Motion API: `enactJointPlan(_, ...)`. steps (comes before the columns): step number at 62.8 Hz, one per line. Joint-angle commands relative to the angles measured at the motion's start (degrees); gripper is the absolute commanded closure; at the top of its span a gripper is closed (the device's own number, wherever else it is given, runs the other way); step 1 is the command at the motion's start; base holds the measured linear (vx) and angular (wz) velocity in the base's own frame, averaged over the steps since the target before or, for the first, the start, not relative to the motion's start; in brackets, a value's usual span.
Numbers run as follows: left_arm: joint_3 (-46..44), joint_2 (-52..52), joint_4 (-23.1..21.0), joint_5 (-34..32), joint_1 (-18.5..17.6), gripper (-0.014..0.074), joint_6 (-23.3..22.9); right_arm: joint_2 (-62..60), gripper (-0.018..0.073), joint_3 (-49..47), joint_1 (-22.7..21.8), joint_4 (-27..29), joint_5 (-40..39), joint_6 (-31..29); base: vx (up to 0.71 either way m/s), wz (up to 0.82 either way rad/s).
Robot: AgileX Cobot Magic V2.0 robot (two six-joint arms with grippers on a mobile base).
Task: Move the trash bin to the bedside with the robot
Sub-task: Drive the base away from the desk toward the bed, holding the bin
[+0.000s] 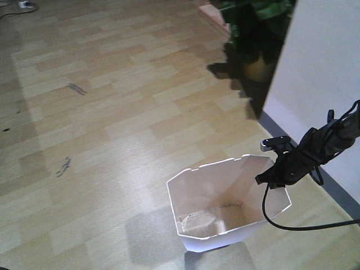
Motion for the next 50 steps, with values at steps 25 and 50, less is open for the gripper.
enactJointPlan(25,-1.2,-0.3,-0.3,-4.2,0.0,0.0603,-0.3,-4.9,0.0564,-1.0,-0.1,2.4,2.2,0.0,0.08,0.52)
enactJointPlan(50,-1.2,-0.3,-0.3,-4.2,0.0,0.0603,-0.3,-4.9,0.0564,-1.0,-0.1,2.4,2.3,0.0,0.06,0.25)
